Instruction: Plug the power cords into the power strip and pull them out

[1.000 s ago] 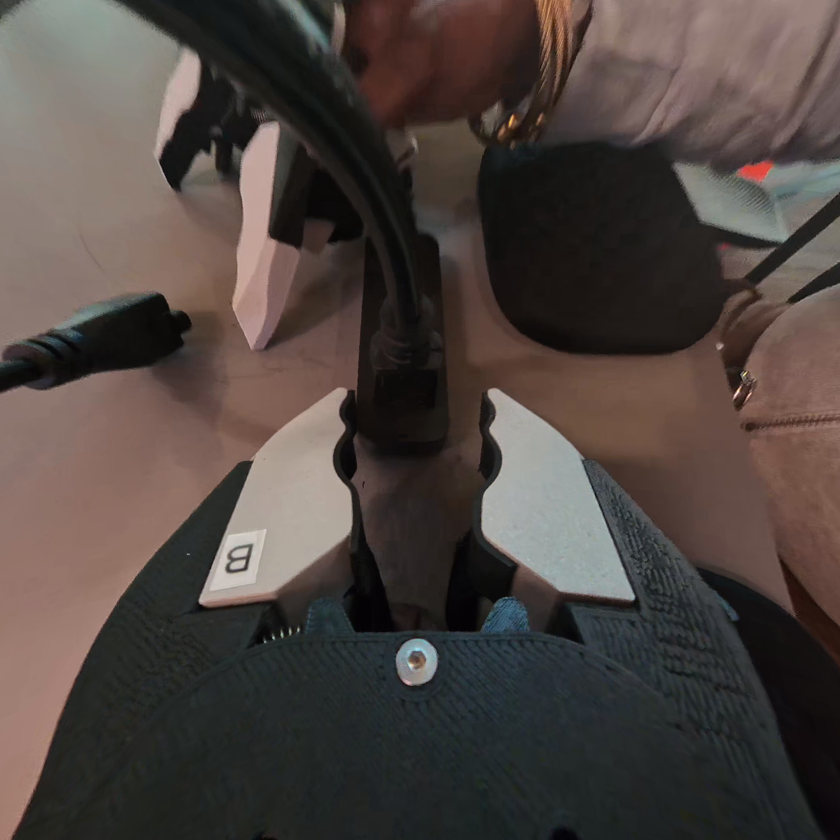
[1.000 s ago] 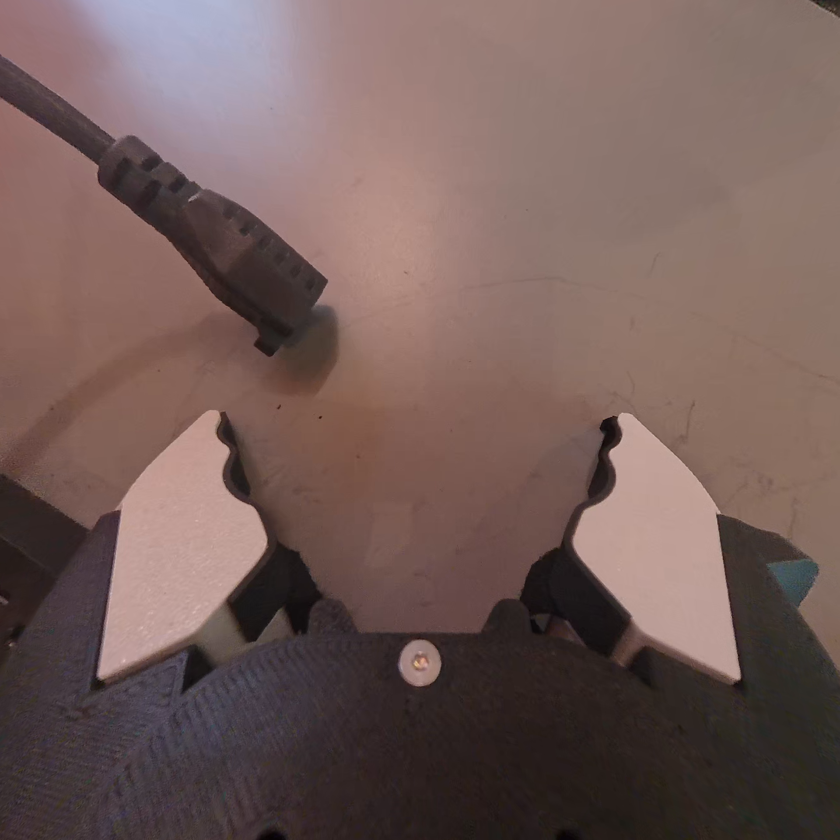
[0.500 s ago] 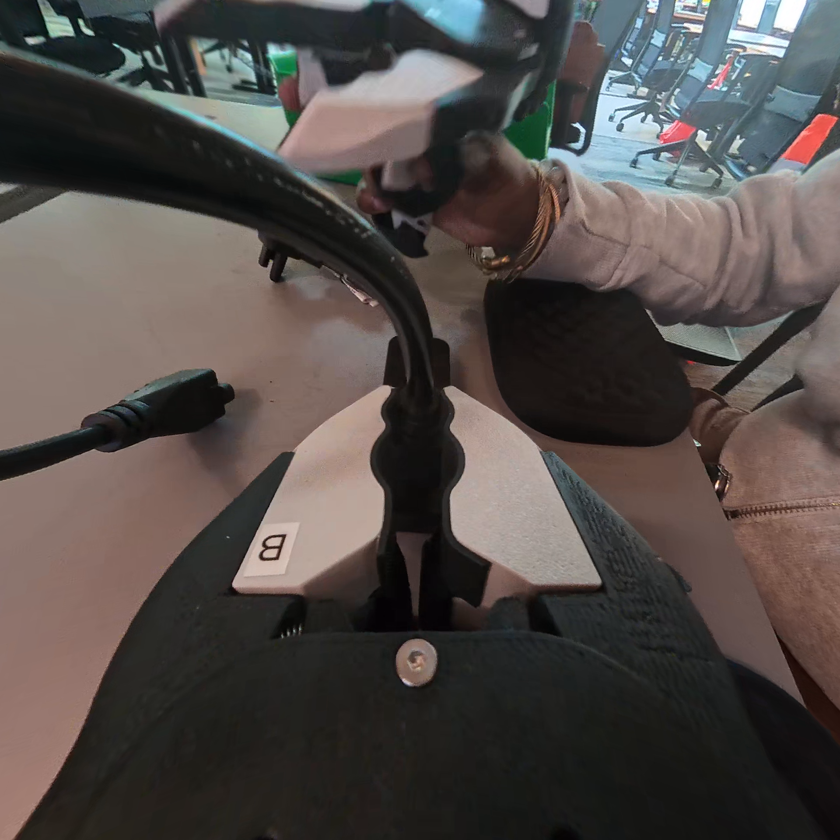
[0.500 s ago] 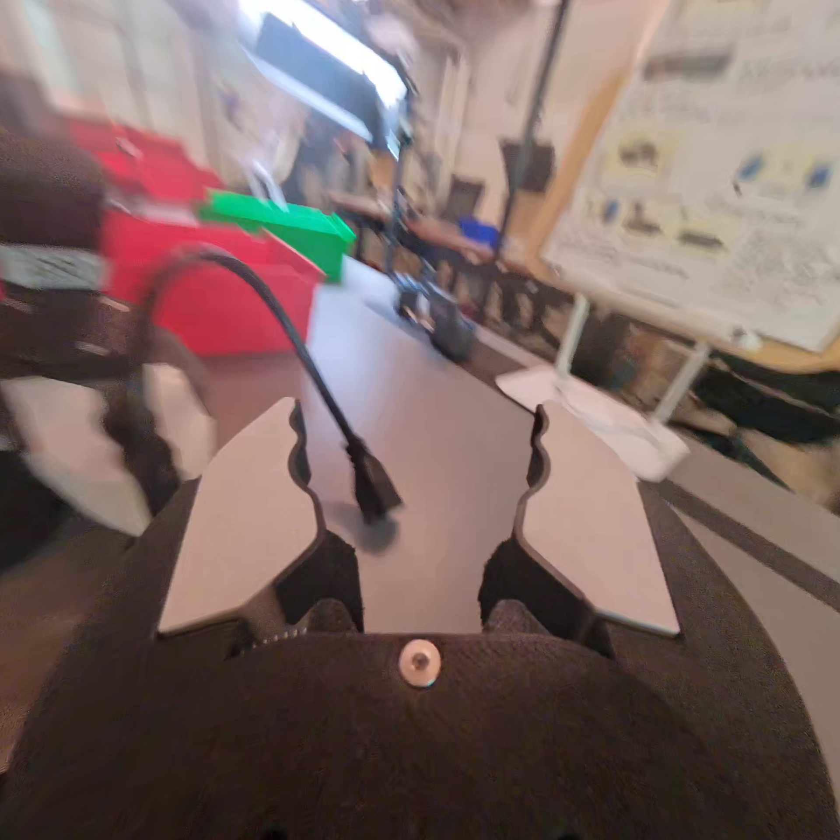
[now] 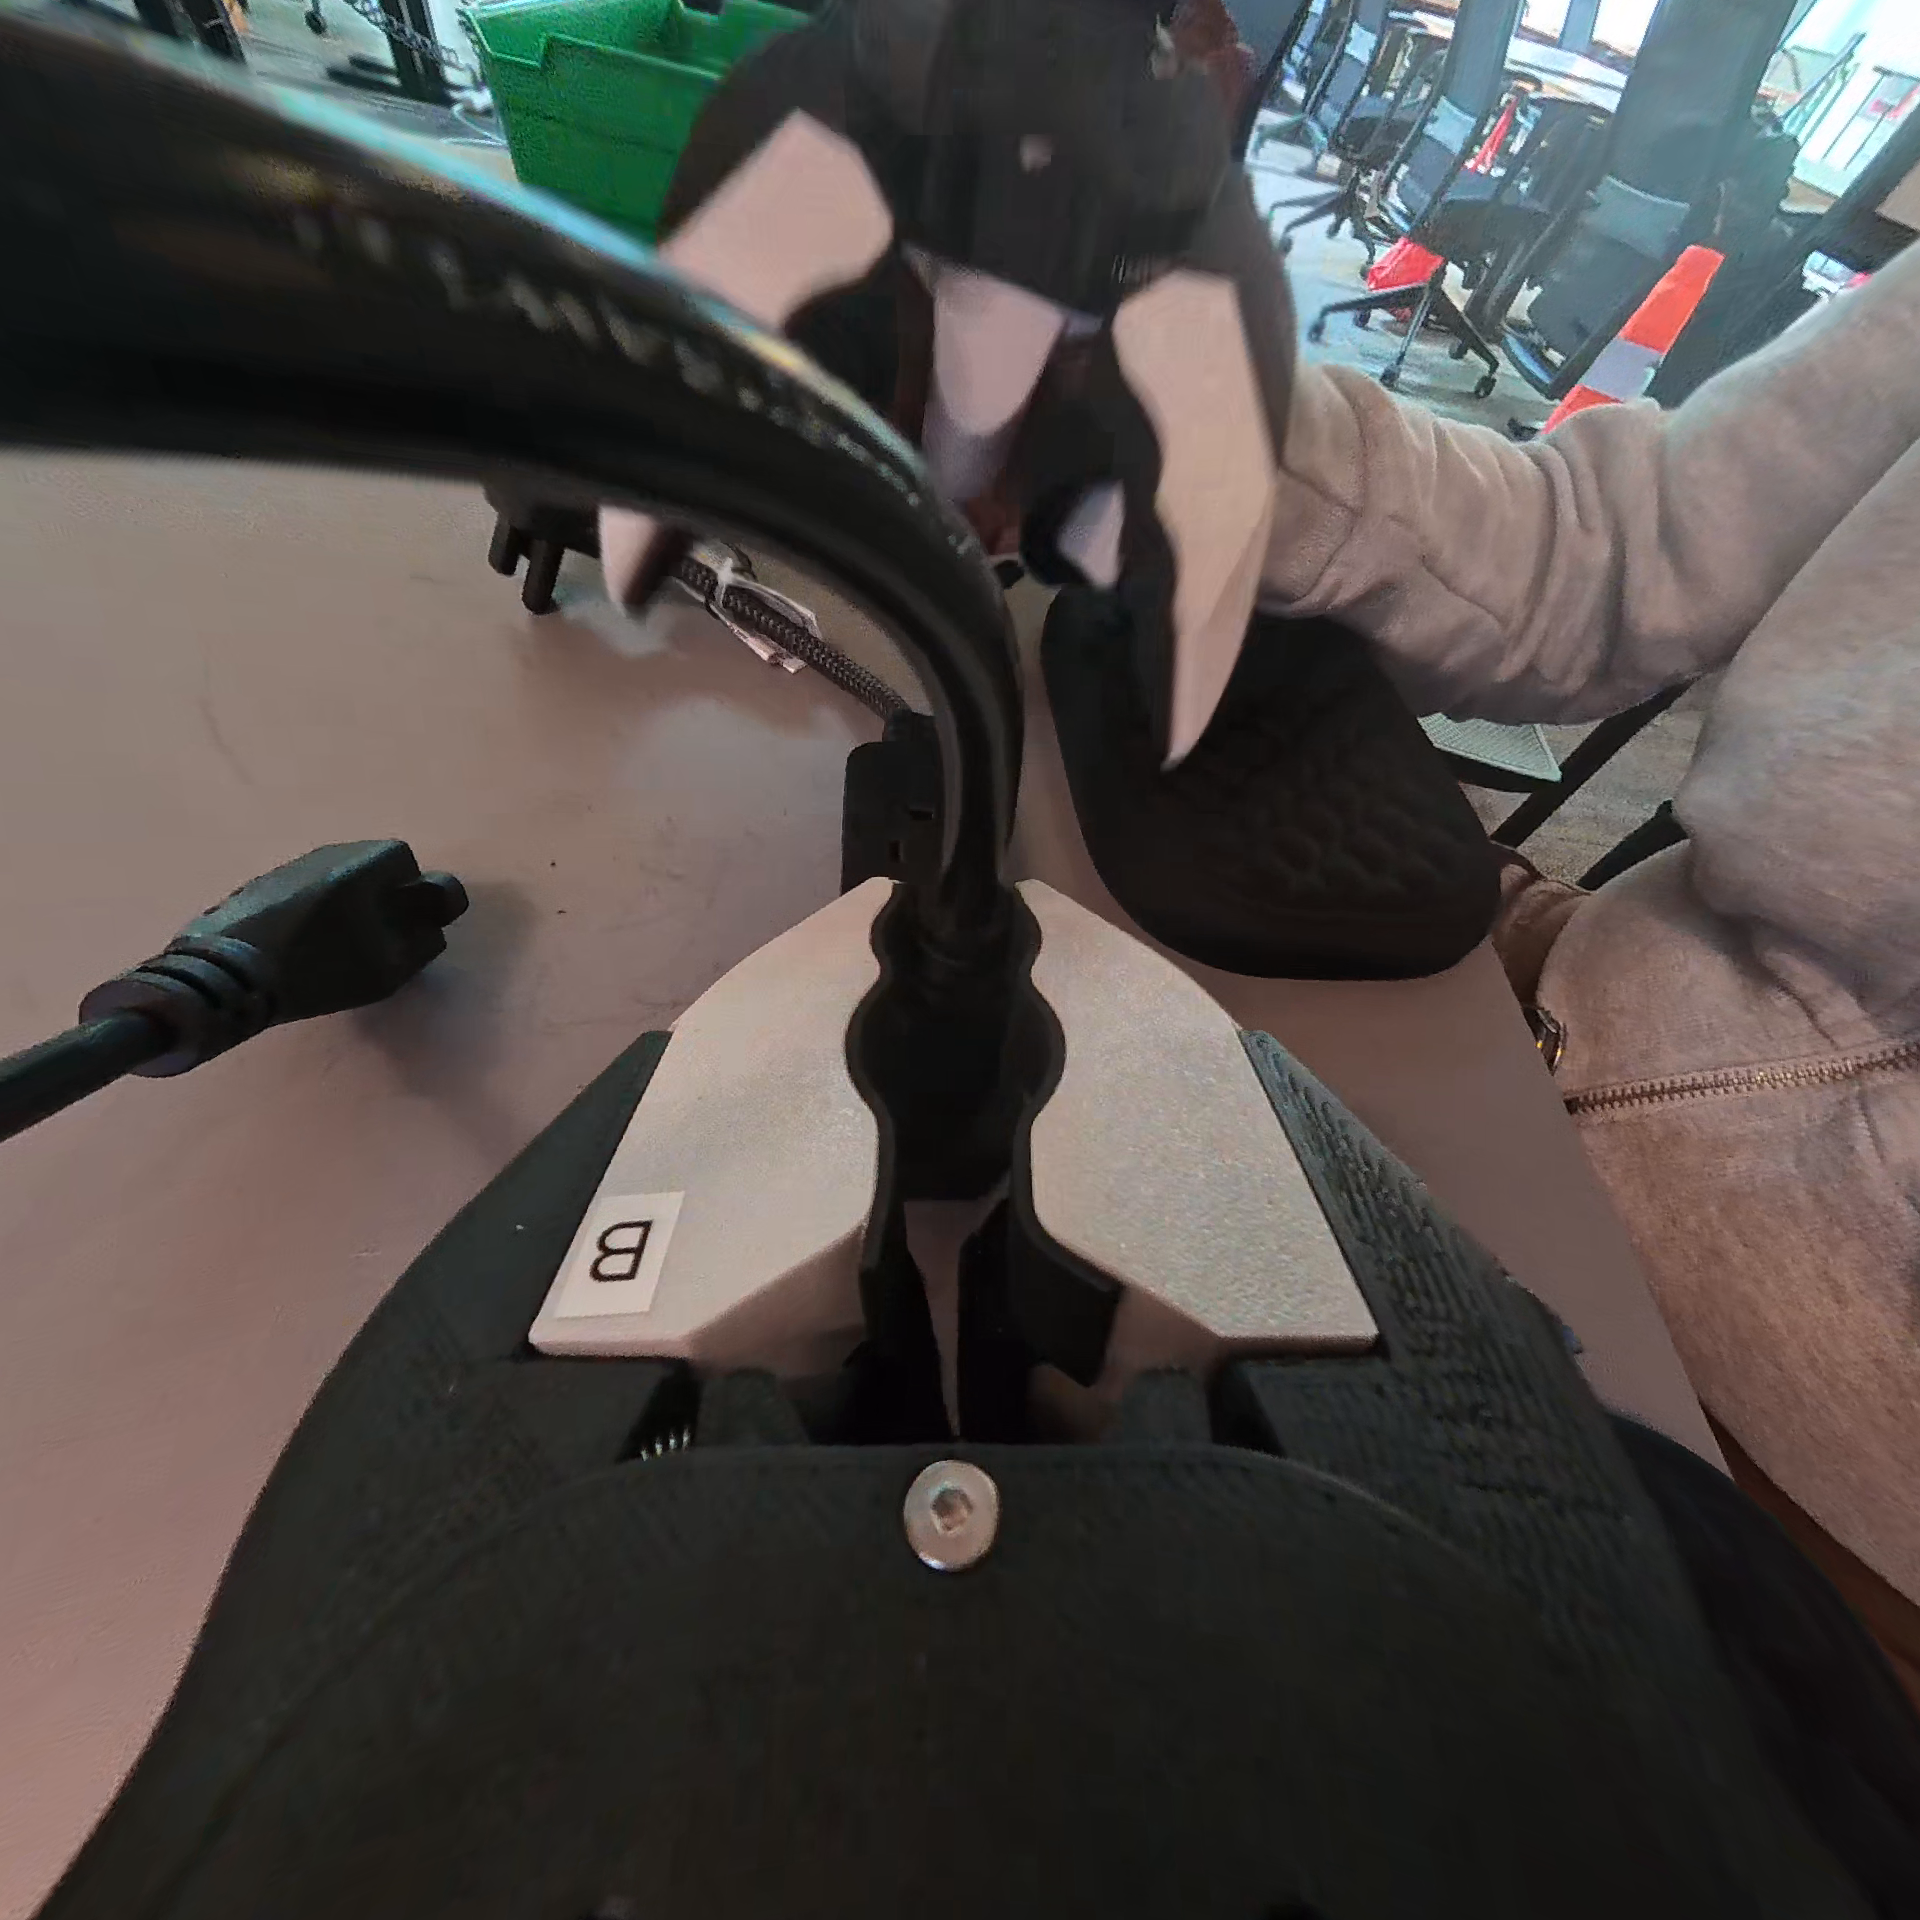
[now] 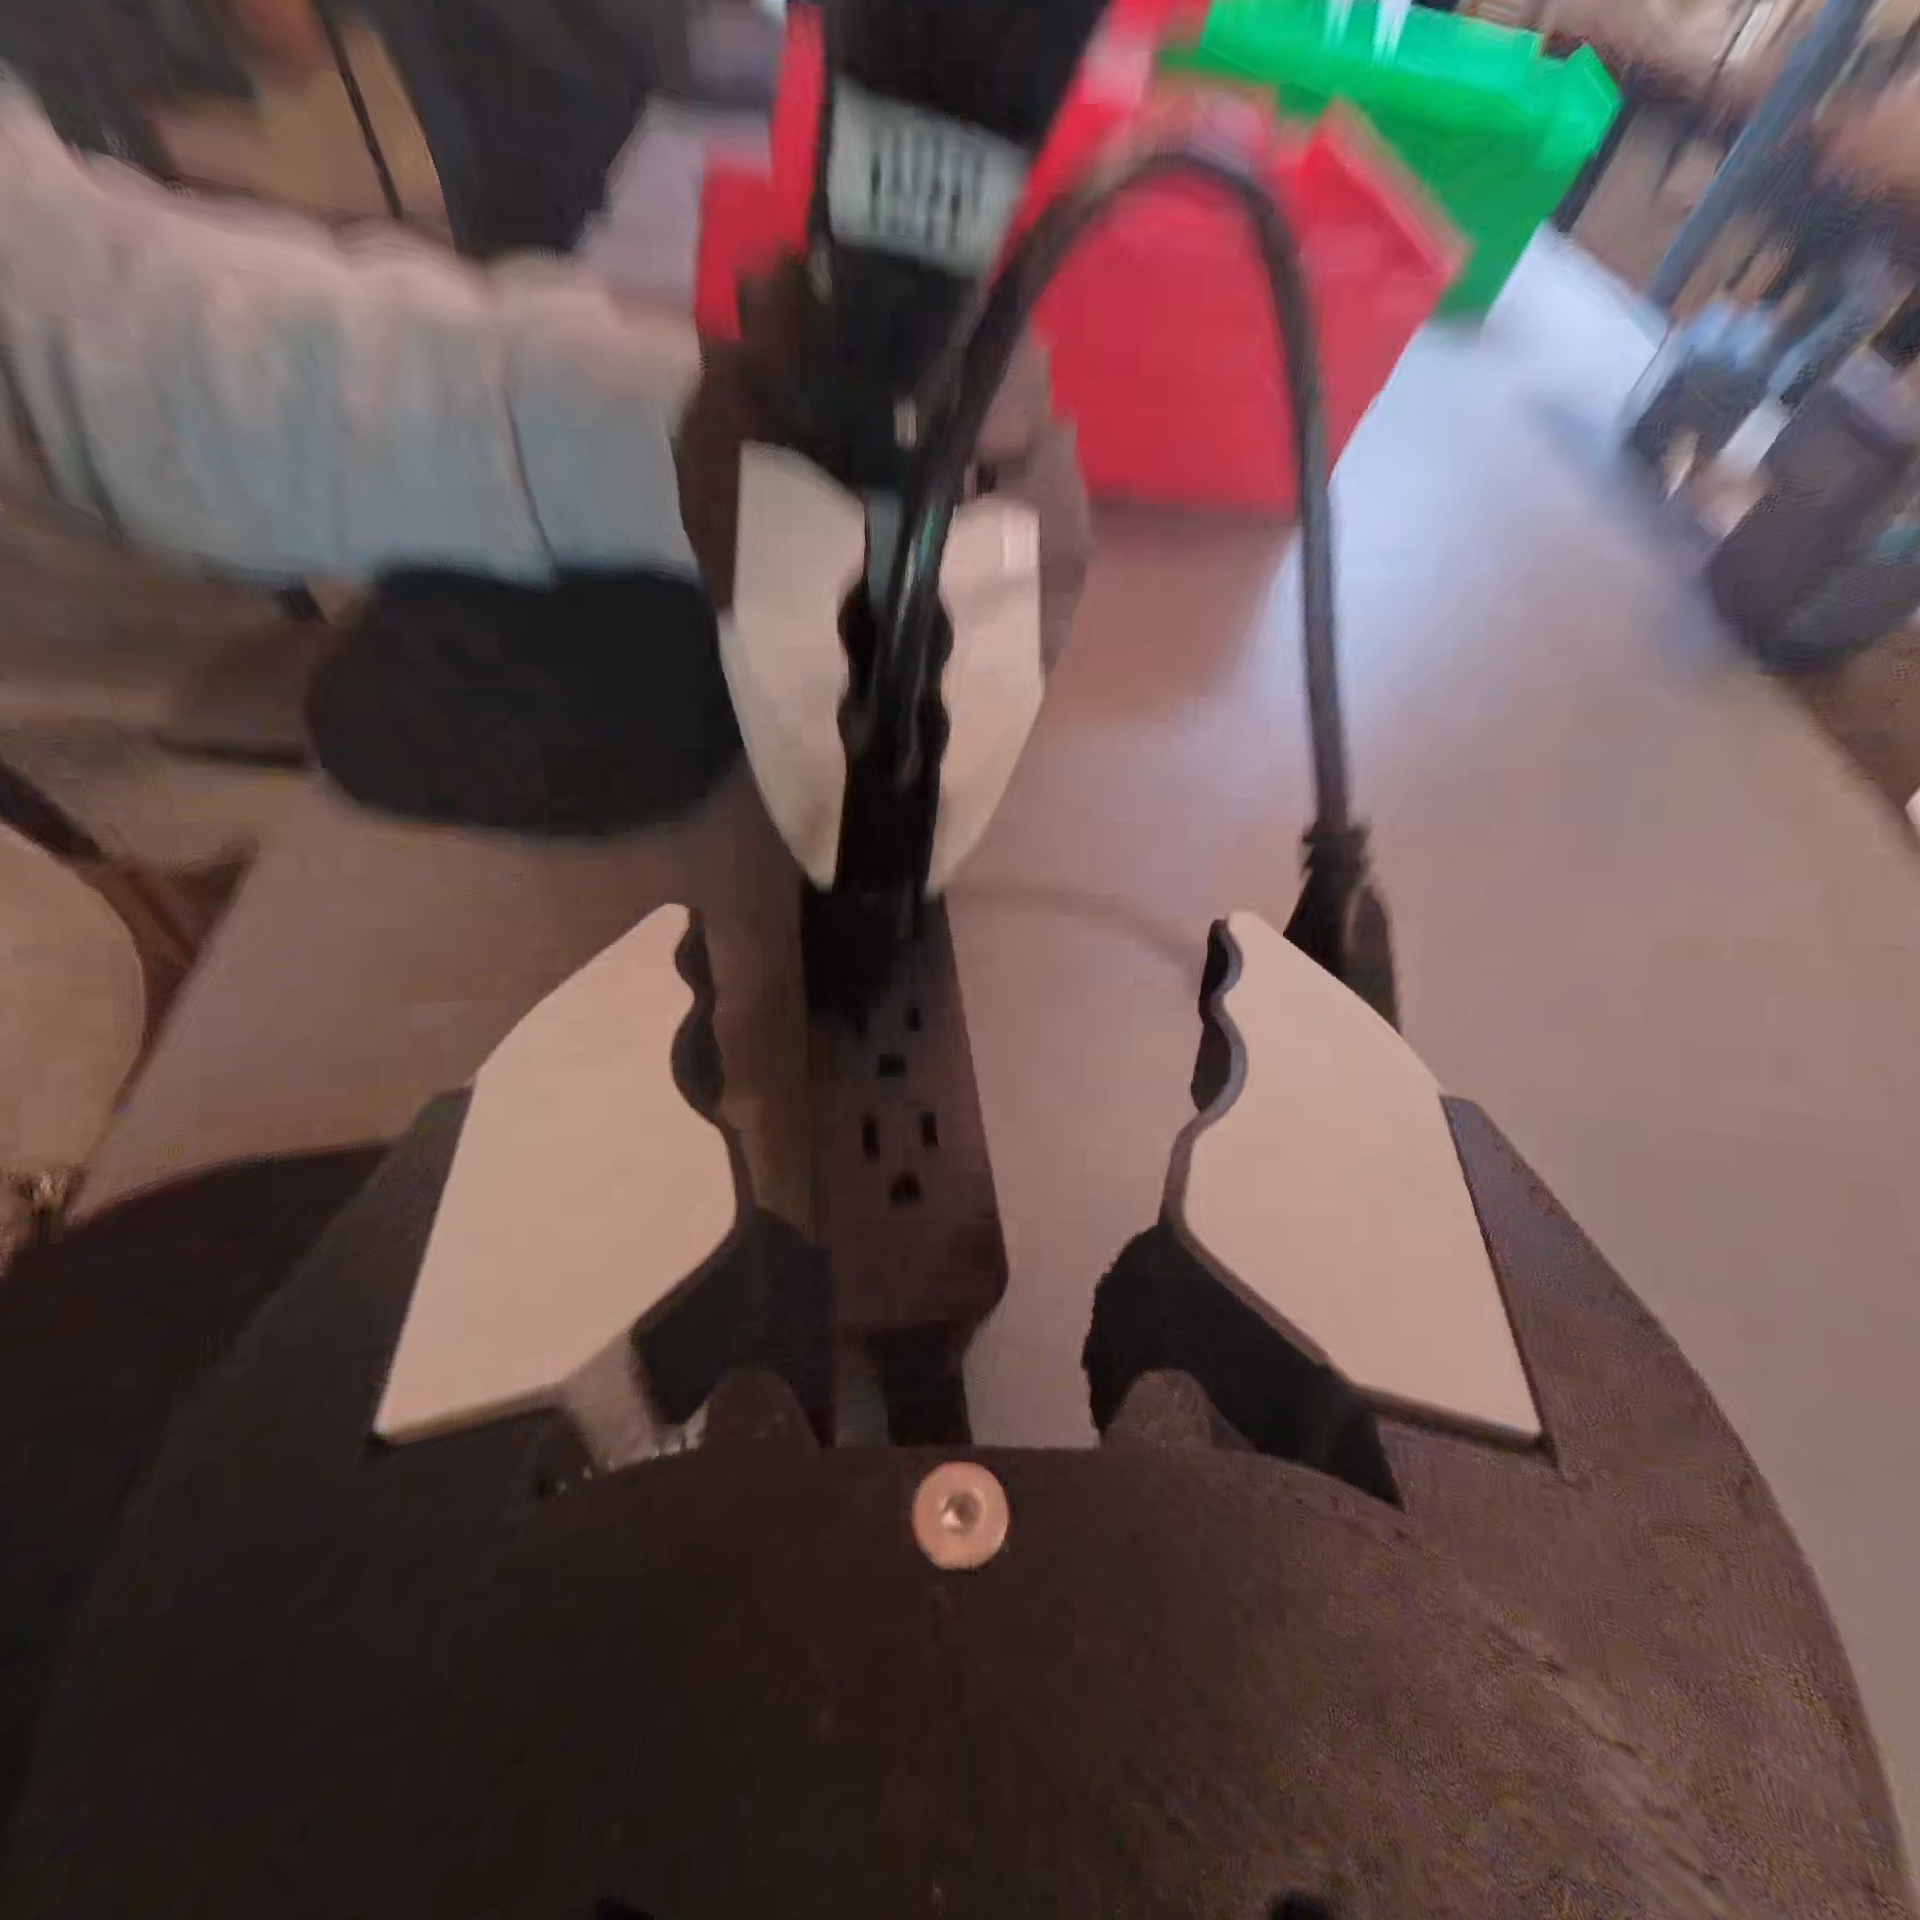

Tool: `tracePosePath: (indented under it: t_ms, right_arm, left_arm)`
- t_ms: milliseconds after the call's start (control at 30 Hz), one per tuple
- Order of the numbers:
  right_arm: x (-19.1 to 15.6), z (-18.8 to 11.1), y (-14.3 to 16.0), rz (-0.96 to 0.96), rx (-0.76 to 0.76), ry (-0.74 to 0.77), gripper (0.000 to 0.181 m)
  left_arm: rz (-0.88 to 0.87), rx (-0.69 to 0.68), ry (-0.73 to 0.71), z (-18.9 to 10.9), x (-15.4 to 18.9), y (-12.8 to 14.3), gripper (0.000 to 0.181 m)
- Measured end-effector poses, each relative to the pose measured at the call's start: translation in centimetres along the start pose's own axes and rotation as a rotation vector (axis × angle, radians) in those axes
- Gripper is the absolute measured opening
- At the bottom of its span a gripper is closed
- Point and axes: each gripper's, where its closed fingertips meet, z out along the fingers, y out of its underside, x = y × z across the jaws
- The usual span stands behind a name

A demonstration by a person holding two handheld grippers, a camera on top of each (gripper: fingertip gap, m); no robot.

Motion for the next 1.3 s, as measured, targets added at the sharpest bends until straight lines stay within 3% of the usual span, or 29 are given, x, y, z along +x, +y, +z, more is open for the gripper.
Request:
tracePosePath:
  t_ms: [233,367,433,467,733,933,1100,1200,1300]
  right_arm:
    - [-1.8,3.0,6.7,0.014,-0.370,-0.096,0.084]
    - [-1.3,3.4,6.4,0.066,-0.355,-0.057,0.046]
    - [-0.4,3.6,6.4,0.123,-0.361,0.012,0.046]
    - [0.1,3.7,6.4,0.147,-0.368,0.058,0.046]
    - [0.6,4.4,6.1,0.200,-0.339,0.107,0.047]
    - [0.9,3.1,2.5,0.248,-0.084,0.050,0.074]
    - [3.0,0.2,-1.8,0.191,0.215,0.154,0.115]
    - [2.9,-0.4,-3.0,0.187,0.290,0.152,0.133]
    - [2.5,-0.1,-3.3,0.149,0.297,0.154,0.135]
  left_arm:
    - [0.005,0.018,-0.019,0.0,0.0,-0.1,0.018]
    - [0.087,0.014,-0.091,-0.4,-0.9,0.0,0.020]
    - [0.074,0.027,-0.241,-1.1,-3.2,-0.2,0.047]
    - [0.076,0.033,-0.295,-1.5,-4.1,-0.2,0.052]
    - [0.121,0.043,-0.393,-2.7,-5.4,-0.3,0.058]
    - [0.145,0.035,-0.455,-3.4,-5.9,-0.3,0.068]
    - [0.120,0.021,-0.617,-5.8,-6.8,-0.1,0.075]
    - [0.084,0.051,-0.720,-8.0,-6.0,0.1,0.075]
    - [0.063,0.094,-0.744,-10.3,-3.2,-0.8,0.074]
